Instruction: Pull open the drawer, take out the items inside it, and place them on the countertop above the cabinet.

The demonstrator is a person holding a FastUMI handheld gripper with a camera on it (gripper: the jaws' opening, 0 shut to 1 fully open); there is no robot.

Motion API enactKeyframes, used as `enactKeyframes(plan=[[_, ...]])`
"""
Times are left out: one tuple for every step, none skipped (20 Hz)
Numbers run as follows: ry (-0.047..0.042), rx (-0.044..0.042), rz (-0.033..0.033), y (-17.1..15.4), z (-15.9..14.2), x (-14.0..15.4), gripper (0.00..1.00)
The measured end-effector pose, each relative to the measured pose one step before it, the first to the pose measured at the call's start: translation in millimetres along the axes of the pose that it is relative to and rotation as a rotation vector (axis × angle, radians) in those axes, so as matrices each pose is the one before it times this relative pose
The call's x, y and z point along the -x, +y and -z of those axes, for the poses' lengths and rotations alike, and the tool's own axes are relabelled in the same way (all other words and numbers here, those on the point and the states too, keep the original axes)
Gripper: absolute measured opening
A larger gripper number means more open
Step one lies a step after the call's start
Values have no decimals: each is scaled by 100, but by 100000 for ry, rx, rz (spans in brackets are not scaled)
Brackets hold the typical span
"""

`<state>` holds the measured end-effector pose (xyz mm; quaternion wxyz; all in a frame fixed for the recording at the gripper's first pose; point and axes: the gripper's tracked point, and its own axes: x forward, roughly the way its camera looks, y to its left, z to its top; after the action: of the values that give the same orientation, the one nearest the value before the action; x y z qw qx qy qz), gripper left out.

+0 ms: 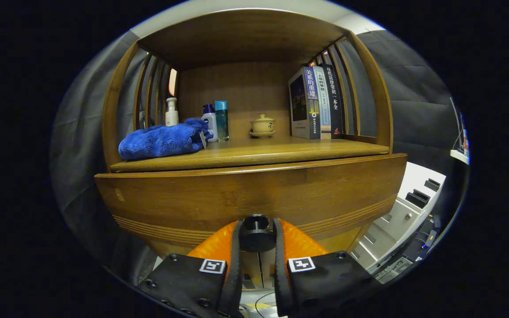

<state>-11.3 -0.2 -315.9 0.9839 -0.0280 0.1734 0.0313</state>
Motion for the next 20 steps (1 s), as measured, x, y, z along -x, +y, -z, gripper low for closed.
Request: enactKeyframes(plan=[[316,181,67,-12,104,674,38],[99,72,317,-80,206,461,38],[-40,4,452,-147,104,676,38],[-73,-153,417,-53,95,642,38],[259,62,160,24,173,579,38],[607,441,317,-20,203,475,38],[644,343,134,-95,38,435,38],[497,-293,109,-54,127,471,38],[485,-596,222,-60,165,406,38],[326,-1226,123,-25,68,245,38],[476,-1310,269,10,105,434,38],[139,-587,23,-36,76,526,38],[-45,307,-77,-31,103,309,38],[614,909,-8,-152,257,559,38],[630,499,-96,-16,294,368,38],[751,-52,97,-74,380,581,38],[1078,-327,-116,-88,483,525,38],[-1149,-528,490,-86,-99,300,38],[1224,176,134,18,554,431,38],[-483,200,223,-76,-187,557,38]])
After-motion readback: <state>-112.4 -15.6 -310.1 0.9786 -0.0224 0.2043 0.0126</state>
